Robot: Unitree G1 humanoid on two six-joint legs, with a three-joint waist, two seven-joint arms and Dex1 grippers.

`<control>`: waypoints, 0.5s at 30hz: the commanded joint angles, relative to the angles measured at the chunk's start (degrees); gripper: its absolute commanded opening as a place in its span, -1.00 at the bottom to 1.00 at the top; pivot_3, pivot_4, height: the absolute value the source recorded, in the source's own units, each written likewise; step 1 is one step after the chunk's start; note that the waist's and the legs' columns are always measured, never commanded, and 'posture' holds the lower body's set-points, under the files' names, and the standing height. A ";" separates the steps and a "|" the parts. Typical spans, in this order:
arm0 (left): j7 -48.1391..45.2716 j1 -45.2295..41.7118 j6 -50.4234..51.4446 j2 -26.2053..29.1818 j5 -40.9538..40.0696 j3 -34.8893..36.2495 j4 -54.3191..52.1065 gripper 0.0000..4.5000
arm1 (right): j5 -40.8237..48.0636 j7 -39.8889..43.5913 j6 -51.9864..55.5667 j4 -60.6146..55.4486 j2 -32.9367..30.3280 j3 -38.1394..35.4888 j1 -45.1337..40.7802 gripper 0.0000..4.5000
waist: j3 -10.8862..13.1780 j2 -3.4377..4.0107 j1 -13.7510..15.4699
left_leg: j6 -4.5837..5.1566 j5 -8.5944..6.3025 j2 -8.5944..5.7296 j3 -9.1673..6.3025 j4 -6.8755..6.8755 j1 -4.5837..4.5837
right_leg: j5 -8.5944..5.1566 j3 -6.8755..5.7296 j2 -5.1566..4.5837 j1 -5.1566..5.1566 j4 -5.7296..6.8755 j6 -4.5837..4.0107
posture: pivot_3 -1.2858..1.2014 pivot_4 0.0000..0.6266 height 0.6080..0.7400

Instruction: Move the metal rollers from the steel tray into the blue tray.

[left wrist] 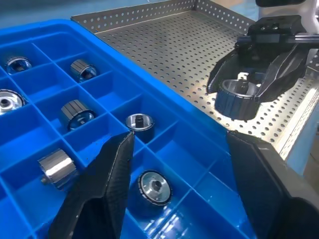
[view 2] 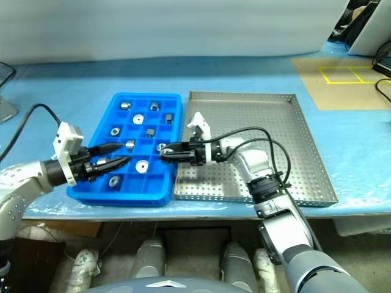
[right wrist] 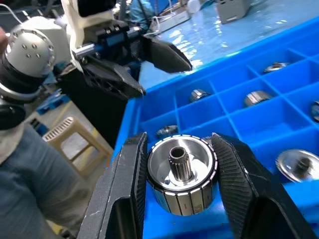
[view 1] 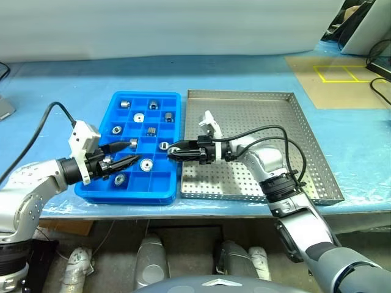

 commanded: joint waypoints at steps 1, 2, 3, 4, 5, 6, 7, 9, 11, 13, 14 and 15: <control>2.03 1.07 0.39 -0.51 -1.84 1.40 -3.95 0.37 | 2.45 0.78 2.83 -0.47 1.65 -0.13 -1.64 -0.27 | 0.00 0.00 0.19 | -0.02 0.01 0.00 0.00 0.00 0.00 | 0.00 0.00 0.00 0.00 -0.01 0.00 | 0.26 -0.52 1.00; 2.41 1.30 0.46 -0.58 -2.03 1.41 -4.23 0.37 | 2.11 -0.12 3.08 -0.06 2.27 -0.23 -1.66 -0.27 | 0.00 0.00 0.27 | -0.03 0.02 -0.01 0.00 0.00 -0.01 | -0.01 0.00 0.00 0.00 -0.02 -0.01 | 0.26 -0.52 1.00; 2.71 1.53 0.44 -0.60 -2.19 1.42 -4.41 0.37 | 0.64 -1.72 2.39 0.75 2.79 0.15 -1.62 -0.27 | 0.00 0.00 0.42 | -0.04 0.02 -0.01 0.00 -0.01 -0.01 | -0.01 0.00 0.00 0.00 -0.02 -0.01 | 0.27 -0.52 1.00; 3.10 1.80 0.51 -0.74 -2.32 1.43 -4.51 0.37 | -1.51 -2.63 0.56 1.78 2.86 1.34 -1.21 -0.27 | 0.00 0.00 0.60 | -0.05 0.03 0.00 0.00 -0.01 -0.01 | -0.01 0.00 0.00 -0.01 -0.02 -0.02 | 0.26 -0.52 1.00; 3.25 2.24 0.45 -0.82 -2.31 1.31 -4.61 0.37 | -2.52 -3.24 -0.29 3.00 3.02 1.66 -0.86 -0.27 | 0.00 0.00 0.70 | -0.10 0.06 0.00 0.00 -0.01 0.00 | -0.01 0.00 0.00 -0.01 -0.02 -0.02 | 0.26 -0.52 1.00; 3.33 2.65 0.33 -0.85 -2.25 1.18 -4.67 0.37 | -3.12 -3.70 -0.84 4.19 3.11 1.73 -0.68 -0.27 | 0.00 0.00 0.81 | -0.13 0.07 0.00 0.00 -0.01 0.01 | -0.01 0.00 0.00 0.00 -0.01 -0.02 | 0.26 -0.52 1.00; 3.46 2.89 0.22 -0.89 -2.23 1.10 -4.64 0.37 | -3.72 -3.44 -1.53 5.14 2.88 2.14 -0.41 -0.27 | 0.00 0.00 0.90 | -0.14 0.07 -0.01 0.00 -0.01 0.01 | -0.01 0.01 0.00 -0.01 -0.01 -0.02 | 0.26 -0.52 1.00; 3.84 2.85 0.15 -0.99 -2.47 1.16 -4.22 0.37 | -3.92 -2.72 -1.63 6.03 2.68 2.43 -0.01 -0.27 | 0.00 0.00 1.04 | -0.14 0.08 -0.01 0.00 -0.01 0.00 | -0.01 0.01 0.00 -0.01 0.00 -0.01 | 0.26 -0.52 1.00; 3.98 2.50 0.02 -0.90 -2.53 1.04 -3.67 0.37 | -3.29 -1.38 -0.62 5.12 2.37 2.92 0.76 -0.27 | -0.01 -0.01 1.06 | -0.14 0.08 0.01 0.00 -0.01 0.02 | -0.01 0.01 0.01 0.00 0.01 -0.01 | 0.26 -0.52 1.00; 3.96 2.10 -0.09 -0.84 -2.43 0.70 -3.31 0.37 | -2.98 -0.48 -0.32 4.80 2.20 3.13 1.08 0.06 | -0.01 -0.01 1.08 | -0.15 0.08 0.00 -0.01 -0.01 0.03 | -0.01 0.02 0.01 0.00 0.02 -0.01 | 0.26 -0.52 1.00; 3.95 1.80 -0.10 -0.82 -2.38 0.50 -3.11 0.37 | -2.90 0.01 -0.48 5.04 2.12 3.05 1.07 0.17 | -0.01 -0.02 1.07 | -0.14 0.08 0.00 0.00 -0.01 0.04 | -0.01 0.02 0.01 0.02 0.01 -0.01 | 0.25 -0.52 1.00; 3.94 1.40 -0.08 -0.80 -2.32 0.31 -2.82 0.37 | -2.74 0.59 -0.56 5.26 2.00 2.94 1.01 0.33 | -0.01 -0.02 1.07 | -0.15 0.08 0.00 0.00 -0.01 0.05 | -0.01 0.02 0.01 0.02 0.02 -0.01 | 0.25 -0.52 1.00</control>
